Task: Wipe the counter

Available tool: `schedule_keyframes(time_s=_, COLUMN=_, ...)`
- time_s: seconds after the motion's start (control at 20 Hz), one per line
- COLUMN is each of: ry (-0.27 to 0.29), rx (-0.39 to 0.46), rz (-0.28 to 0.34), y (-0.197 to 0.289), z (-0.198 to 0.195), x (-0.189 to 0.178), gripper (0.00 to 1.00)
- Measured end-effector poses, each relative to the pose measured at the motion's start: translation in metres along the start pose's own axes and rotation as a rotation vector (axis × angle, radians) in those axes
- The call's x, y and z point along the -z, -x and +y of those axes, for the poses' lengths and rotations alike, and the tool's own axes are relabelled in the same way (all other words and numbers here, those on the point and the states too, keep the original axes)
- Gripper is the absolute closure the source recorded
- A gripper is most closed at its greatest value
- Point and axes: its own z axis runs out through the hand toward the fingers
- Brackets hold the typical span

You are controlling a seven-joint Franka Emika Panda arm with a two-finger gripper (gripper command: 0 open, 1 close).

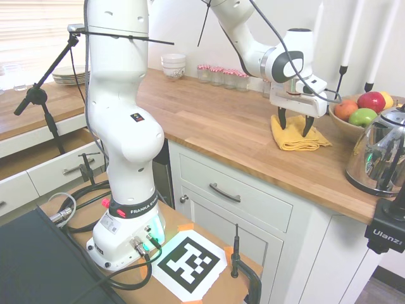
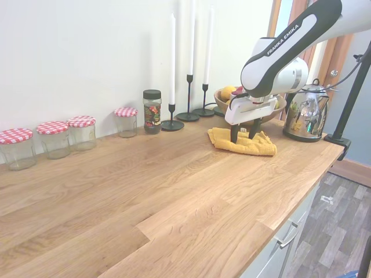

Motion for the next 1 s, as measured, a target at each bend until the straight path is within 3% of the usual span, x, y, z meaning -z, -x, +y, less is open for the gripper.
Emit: schedule_keyframes(time_s=1.0, ry=-0.016, rx=-0.042, rz=-0.01, y=-0.0031, z=0.0064, x=-0.0021, gripper=1.0)
